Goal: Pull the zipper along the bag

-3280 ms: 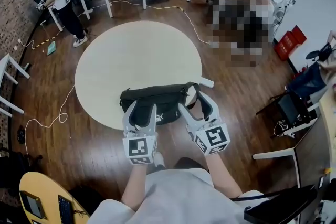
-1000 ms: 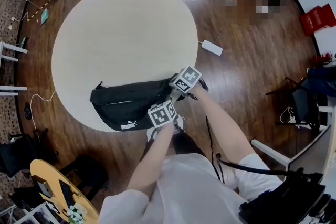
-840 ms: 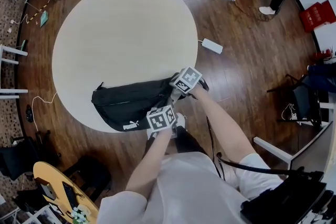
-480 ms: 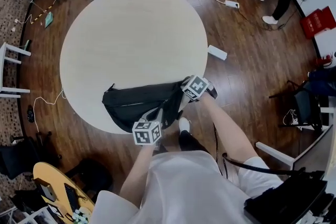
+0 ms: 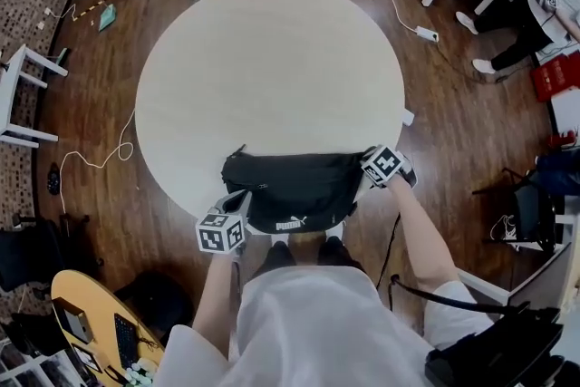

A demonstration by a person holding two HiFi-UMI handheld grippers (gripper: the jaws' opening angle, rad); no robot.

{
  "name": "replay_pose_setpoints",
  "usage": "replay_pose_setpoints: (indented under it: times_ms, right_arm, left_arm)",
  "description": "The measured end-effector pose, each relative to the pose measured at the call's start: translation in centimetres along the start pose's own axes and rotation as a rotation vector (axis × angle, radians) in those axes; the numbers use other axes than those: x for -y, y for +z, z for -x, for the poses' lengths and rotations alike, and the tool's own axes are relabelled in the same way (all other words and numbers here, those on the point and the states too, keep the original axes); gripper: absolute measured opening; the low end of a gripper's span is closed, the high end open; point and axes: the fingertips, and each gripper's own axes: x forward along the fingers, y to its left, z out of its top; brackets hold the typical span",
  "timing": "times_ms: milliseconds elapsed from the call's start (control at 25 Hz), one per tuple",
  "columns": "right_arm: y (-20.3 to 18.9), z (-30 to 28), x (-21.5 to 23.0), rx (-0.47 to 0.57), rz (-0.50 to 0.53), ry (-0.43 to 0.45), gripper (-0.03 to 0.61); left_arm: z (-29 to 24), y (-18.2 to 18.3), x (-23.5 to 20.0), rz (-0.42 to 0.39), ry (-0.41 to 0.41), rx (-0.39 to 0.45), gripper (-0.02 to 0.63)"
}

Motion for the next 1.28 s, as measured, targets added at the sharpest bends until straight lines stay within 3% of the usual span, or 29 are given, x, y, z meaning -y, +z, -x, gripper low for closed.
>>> replay_pose_setpoints:
  times_ms: [200, 360, 560, 720, 800, 920, 1000, 1120, 1280]
  right_arm:
    - [0.4, -0.4, -0.2, -0.056, -0.027, -0.063, -0.009]
    - [0.4, -0.5, 0.0, -0.068, -0.048, -0.111, -0.009]
    - [0.4, -0.6, -0.1, -0.085, -0.073, -0.141, -0.009]
    - [0.6, -0.6, 0.5, -0.051, -0.088, -0.199, -0.009]
    - [0.8, -0.2, 0.9, 0.050, -0.140, -0.262, -0.009]
    - [1.1, 3.0, 1.1, 0.323, -0.320, -0.365, 0.170]
    - [1.6, 6.7, 0.0, 0.473, -0.358, -0.423, 0.257]
    - [3.0, 12.4, -3.5, 0.670, -0.329, -0.488, 0.275]
    - [5.5, 19.1, -9.6, 0.920, -0.266, -0.526, 0.289]
  left_arm:
    - [2.1, -0.4, -10.2, 0.029, 0.096, -0.016, 0.026]
    - [0.1, -1.4, -15.6, 0.011, 0.119, -0.070, 0.028]
    - [-3.5, -2.3, -16.5, -0.134, 0.139, -0.200, 0.028]
    - [-4.2, -1.7, -15.6, -0.098, 0.135, -0.151, 0.034]
    - [-3.6, -1.4, -15.1, -0.079, 0.113, -0.110, 0.081]
    - [-1.5, -0.7, -13.9, -0.112, 0.084, -0.048, 0.190]
    - [0.2, 0.3, -13.0, -0.126, 0.067, 0.024, 0.264]
    - [2.5, 2.5, -10.9, -0.156, 0.047, 0.126, 0.293]
    - [6.2, 5.7, -5.0, -0.247, 0.021, 0.268, 0.299]
